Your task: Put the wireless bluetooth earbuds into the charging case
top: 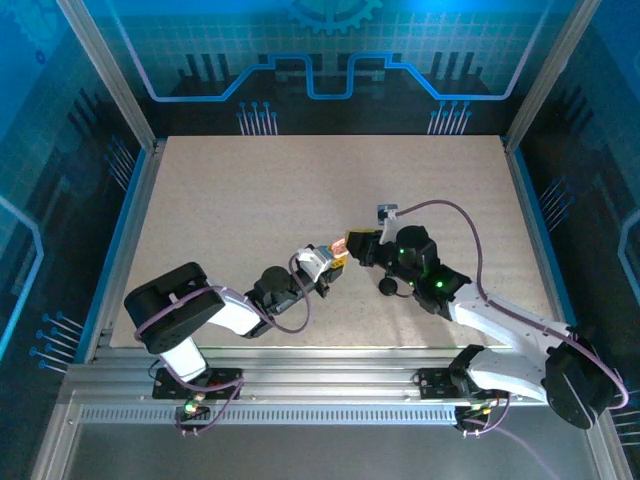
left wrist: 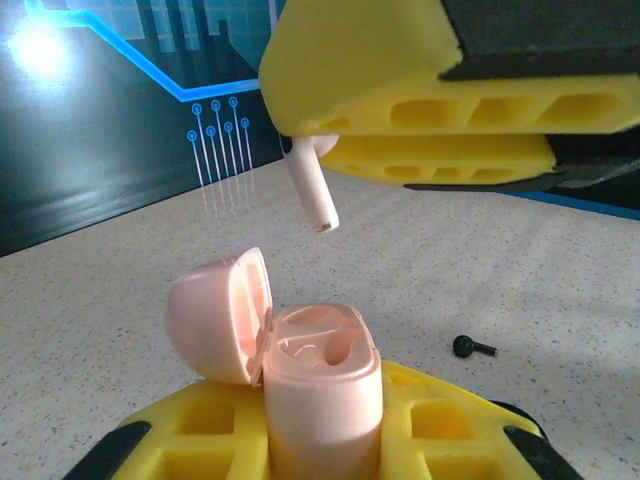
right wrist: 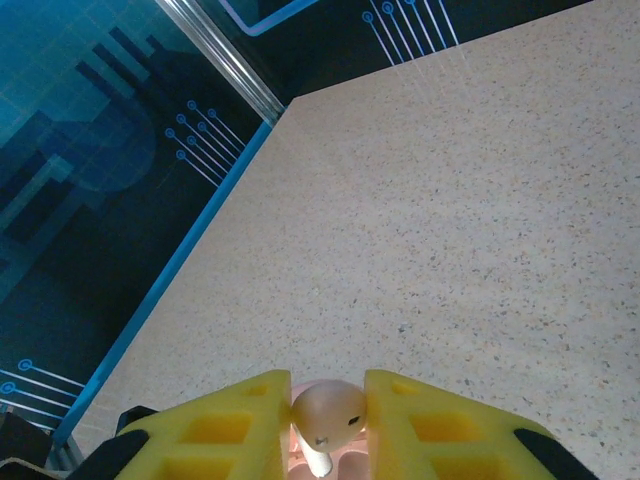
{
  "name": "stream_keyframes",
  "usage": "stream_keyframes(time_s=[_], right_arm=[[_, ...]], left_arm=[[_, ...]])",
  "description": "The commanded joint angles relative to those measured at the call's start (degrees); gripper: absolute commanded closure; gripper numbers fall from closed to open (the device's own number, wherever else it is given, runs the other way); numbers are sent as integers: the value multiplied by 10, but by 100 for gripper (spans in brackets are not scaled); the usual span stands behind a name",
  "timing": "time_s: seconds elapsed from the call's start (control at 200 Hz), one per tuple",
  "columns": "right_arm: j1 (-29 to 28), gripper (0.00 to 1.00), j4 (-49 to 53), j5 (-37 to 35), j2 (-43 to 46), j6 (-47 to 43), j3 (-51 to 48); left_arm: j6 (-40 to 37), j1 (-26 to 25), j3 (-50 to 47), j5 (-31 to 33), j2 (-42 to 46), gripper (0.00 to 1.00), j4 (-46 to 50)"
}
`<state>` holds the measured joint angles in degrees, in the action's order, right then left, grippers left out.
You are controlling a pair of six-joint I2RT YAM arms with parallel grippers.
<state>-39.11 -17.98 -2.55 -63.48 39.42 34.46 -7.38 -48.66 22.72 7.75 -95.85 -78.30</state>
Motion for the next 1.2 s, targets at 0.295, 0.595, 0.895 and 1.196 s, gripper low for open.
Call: stream_keyframes(time_s=[0.295,0.595,0.895,1.196], right_arm=[[-23,75,-36,-1,-28,-4,9],[-25,75,-13,-11,-9,-16,14],[-17,75,55,-22,2,-42,45],[25,74,203,-29,13,-50,58]], left_arm=[[12,-5,31,17,23,82,-20],[12,-5,34,26,20,82,-20],[27,-5,30,31,19,82,-20],[23,-5,-26,80,35,82,-19]])
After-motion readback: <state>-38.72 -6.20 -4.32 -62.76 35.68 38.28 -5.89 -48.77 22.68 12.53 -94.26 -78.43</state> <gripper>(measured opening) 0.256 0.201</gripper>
